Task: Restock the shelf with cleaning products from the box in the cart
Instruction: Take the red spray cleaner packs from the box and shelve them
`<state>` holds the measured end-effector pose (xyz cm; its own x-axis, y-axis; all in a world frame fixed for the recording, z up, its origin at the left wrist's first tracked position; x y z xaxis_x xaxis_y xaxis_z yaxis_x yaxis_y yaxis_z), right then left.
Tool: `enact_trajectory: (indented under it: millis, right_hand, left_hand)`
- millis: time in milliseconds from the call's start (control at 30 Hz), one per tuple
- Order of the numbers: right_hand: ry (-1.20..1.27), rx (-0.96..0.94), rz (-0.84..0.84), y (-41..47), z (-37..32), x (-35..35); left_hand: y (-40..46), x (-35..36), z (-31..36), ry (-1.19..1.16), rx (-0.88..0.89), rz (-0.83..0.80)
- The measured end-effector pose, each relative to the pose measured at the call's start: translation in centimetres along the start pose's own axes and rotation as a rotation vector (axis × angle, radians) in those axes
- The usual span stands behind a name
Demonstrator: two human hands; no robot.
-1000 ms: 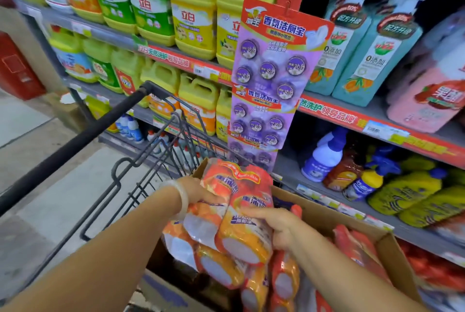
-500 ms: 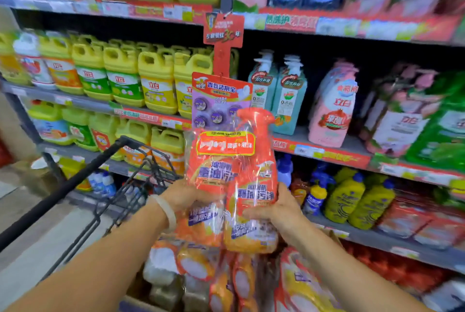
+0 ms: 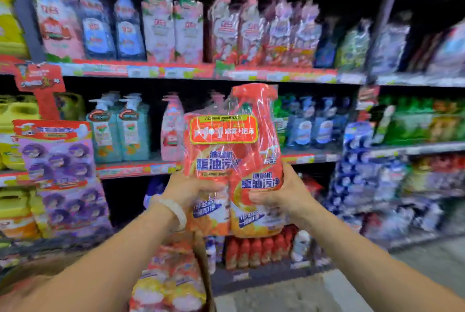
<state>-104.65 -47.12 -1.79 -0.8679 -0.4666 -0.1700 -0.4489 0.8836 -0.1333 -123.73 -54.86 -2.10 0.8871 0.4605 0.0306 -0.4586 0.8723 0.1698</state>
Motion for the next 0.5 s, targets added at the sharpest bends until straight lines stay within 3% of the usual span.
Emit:
enact_trajectory:
  millis: [500]
  right_hand:
    - [0.049, -0.023, 0.516, -9.0, 4.3, -32.8]
  left_hand:
    - [0.5, 36.9, 2.4, -0.122, 0.114, -0.474]
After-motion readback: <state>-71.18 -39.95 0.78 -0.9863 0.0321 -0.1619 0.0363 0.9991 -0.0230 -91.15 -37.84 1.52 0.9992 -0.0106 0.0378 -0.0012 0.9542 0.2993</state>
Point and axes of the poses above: each hand's wrist, its own y-axis towards the middle knuckle, its own x-axis out of the palm, z = x × y, the point moved 3 cm from there along y, towards the middle knuckle, and after that the axes turned 15 degrees about x, right-handed, at the moved point
